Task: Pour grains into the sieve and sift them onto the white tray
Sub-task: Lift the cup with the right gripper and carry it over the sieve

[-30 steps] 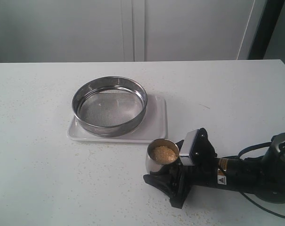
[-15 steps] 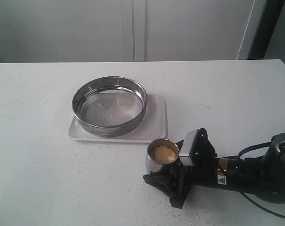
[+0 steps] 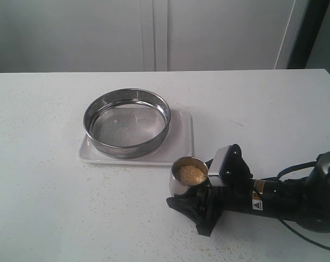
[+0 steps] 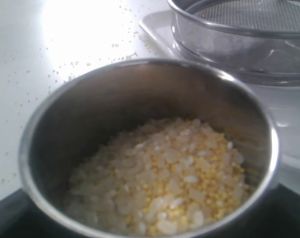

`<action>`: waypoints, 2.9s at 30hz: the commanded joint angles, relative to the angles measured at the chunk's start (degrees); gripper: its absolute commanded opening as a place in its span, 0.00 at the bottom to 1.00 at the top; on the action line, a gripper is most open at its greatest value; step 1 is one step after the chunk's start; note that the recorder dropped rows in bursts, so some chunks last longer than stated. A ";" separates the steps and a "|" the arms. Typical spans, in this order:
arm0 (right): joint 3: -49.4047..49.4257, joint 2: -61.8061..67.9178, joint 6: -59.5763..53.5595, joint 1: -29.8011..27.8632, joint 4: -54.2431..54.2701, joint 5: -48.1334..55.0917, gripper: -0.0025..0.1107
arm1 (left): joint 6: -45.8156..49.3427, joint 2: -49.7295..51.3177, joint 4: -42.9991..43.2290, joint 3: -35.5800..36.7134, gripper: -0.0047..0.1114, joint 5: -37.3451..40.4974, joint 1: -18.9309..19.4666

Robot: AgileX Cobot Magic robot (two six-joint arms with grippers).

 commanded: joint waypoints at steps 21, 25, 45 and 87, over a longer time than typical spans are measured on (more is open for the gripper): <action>-6.38 -19.73 20.84 0.05 -0.92 11.38 0.02 | -0.13 -0.24 0.05 0.21 0.04 -0.22 -0.31; -8.35 -19.87 23.92 0.05 -2.19 12.91 0.02 | -0.13 -0.24 0.05 0.21 0.04 -0.22 -0.31; -21.58 -19.90 36.86 7.05 -9.97 32.13 0.02 | -0.13 -0.24 0.05 0.21 0.04 -0.22 -0.31; -46.00 -12.24 57.26 15.89 -12.91 56.19 0.02 | -0.13 -0.24 0.05 0.21 0.04 -0.22 -0.31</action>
